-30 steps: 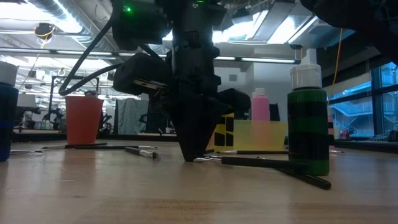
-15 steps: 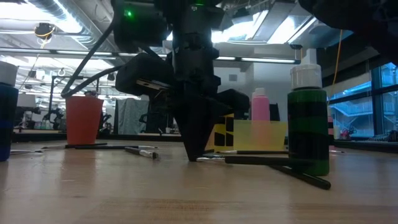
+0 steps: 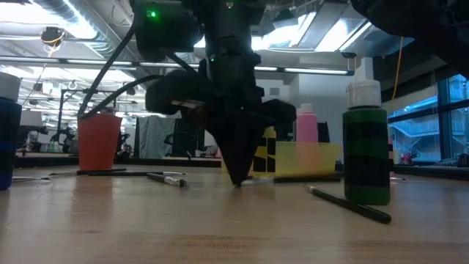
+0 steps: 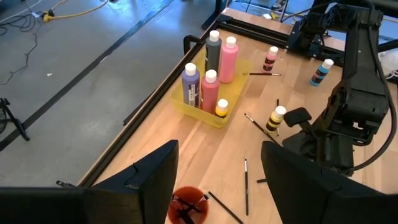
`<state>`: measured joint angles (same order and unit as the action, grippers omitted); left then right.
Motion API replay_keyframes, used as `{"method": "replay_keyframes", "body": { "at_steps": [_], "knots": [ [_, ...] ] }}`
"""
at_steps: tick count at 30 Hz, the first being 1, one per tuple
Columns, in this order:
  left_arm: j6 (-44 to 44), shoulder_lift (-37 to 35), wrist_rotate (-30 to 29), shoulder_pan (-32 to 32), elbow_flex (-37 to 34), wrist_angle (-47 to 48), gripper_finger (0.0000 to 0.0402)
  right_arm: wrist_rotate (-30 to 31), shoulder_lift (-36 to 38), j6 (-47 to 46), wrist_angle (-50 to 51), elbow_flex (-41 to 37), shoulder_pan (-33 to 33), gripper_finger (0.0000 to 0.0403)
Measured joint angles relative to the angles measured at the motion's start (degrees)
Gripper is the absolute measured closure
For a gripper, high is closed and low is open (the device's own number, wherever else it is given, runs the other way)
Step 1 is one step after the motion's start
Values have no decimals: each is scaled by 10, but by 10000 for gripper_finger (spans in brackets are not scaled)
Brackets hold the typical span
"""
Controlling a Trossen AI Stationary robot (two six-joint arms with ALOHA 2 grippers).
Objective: Pick & Place Paint Supplies
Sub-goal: Put the silver paint brush into the orange cup
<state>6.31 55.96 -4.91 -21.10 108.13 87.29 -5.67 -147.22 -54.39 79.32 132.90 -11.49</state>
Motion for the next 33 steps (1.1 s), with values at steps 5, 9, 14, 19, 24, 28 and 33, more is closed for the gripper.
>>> {"method": "replay_keyframes", "body": {
  "at_steps": [5, 9, 14, 19, 24, 28, 33],
  "knots": [
    [0, 0, 0, 0, 0, 0, 176, 12, 1, 9, 26, 19, 0, 403],
    [0, 0, 0, 0, 0, 0, 176, 12, 12, 9, 32, 20, -1, 403],
    [-7, 0, 0, 0, 0, 0, 176, 17, 18, 14, 27, 20, 1, 403],
    [-11, 0, 0, 0, 0, 0, 176, 22, 24, 35, 23, 20, 5, 403],
    [-11, 0, 0, 0, 0, 0, 176, 36, 41, 56, 10, 20, 10, 403],
    [-11, 0, 0, 0, 0, 1, 176, 38, 57, 66, -16, 20, 13, 403],
    [-18, 0, 0, 0, 0, 10, 176, 45, 81, 75, -53, 21, 15, 403]
  ]
}}
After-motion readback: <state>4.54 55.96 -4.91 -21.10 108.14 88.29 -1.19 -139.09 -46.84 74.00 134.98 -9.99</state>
